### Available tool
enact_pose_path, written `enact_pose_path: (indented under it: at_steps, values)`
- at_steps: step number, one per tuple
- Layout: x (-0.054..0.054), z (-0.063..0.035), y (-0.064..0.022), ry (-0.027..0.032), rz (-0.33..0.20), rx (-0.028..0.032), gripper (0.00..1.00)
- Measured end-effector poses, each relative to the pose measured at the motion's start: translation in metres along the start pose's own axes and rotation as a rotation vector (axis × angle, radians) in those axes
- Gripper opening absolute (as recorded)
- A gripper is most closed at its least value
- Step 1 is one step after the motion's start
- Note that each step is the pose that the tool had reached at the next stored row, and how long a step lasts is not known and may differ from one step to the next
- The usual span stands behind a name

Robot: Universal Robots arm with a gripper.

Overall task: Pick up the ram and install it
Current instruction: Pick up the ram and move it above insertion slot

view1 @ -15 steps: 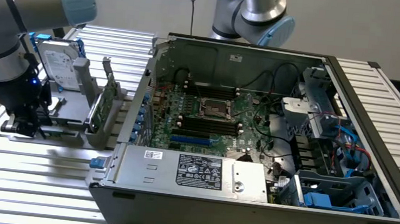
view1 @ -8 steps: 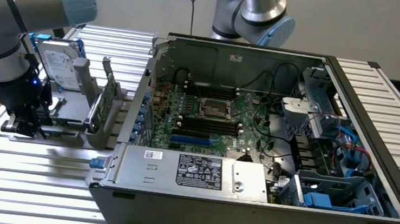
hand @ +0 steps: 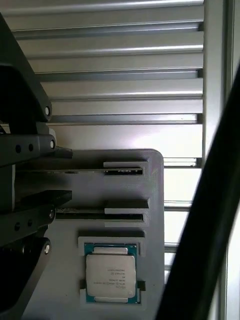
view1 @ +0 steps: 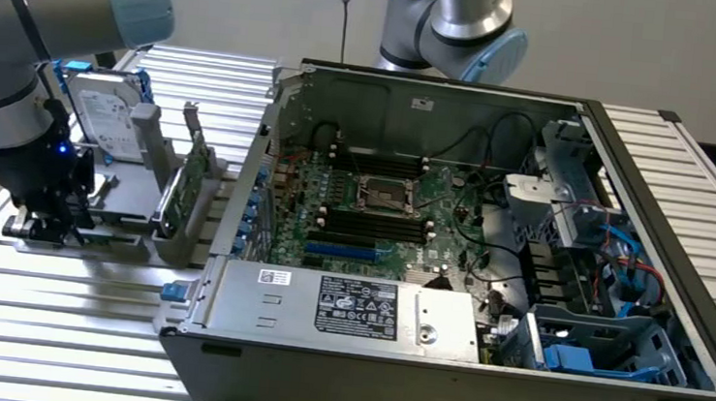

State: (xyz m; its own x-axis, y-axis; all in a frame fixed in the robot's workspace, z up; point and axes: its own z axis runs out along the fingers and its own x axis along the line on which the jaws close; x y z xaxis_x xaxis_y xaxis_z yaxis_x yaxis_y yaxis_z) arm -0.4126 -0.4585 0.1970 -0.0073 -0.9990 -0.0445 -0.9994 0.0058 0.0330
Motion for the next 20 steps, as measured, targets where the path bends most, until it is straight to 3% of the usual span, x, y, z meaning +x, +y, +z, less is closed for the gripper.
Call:
enact_pose_path:
  at_steps: [3, 20]
  values:
    - [-0.0001, 0.0002, 0.0, 0.0, 0.0, 0.0, 0.27]
    - [-0.0009, 0.0012, -0.0007, -0.0001, 0.004, 0.0002, 0.27]
